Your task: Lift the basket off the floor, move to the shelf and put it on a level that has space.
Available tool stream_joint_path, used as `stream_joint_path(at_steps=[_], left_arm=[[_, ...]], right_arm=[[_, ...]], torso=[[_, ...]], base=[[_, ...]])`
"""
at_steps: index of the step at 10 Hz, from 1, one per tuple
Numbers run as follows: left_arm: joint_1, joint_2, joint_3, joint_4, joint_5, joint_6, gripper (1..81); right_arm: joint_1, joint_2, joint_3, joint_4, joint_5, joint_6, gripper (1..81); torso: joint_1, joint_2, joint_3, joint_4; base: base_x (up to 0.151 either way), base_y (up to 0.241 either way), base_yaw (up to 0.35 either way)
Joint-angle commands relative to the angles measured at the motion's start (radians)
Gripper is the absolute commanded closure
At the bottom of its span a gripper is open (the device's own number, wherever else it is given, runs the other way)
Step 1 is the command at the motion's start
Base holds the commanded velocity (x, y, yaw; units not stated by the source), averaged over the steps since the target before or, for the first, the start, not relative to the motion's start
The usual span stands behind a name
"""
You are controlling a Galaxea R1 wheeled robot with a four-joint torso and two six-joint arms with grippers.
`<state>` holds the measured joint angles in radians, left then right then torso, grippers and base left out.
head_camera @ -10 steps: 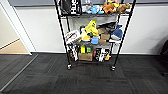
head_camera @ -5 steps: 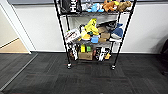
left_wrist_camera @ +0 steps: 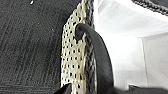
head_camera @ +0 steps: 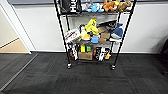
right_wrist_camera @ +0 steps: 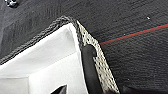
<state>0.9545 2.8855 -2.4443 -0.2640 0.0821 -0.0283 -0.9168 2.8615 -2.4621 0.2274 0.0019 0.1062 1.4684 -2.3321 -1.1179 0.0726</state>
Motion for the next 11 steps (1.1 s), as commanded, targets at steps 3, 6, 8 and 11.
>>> stream_joint_path(at_steps=[3,6,8,11], left_arm=[[-0.101,-0.023,0.028,-0.023,0.054,-0.002,1.0],[-0.101,-0.031,0.047,-0.023,0.051,-0.002,1.0],[-0.101,-0.031,0.057,-0.023,0.05,-0.002,81.1],[-0.098,-0.032,0.057,-0.027,0.059,-0.001,81.1]], right_arm=[[0.109,-0.012,0.025,0.038,-0.025,0.003,1.0],[0.109,-0.018,0.037,0.038,-0.025,0.003,1.0],[0.106,-0.02,0.04,0.038,-0.025,0.001,81.1],[0.104,-0.02,0.04,0.041,-0.025,0.003,81.1]], torso=[[0.0,0.0,0.0,0.0],[0.0,0.0,0.0,0.0],[0.0,0.0,0.0,0.0],[0.0,0.0,0.0,0.0]], base=[[0.0,0.0,0.0],[0.0,0.0,0.0],[0.0,0.0,0.0],[0.0,0.0,0.0]])
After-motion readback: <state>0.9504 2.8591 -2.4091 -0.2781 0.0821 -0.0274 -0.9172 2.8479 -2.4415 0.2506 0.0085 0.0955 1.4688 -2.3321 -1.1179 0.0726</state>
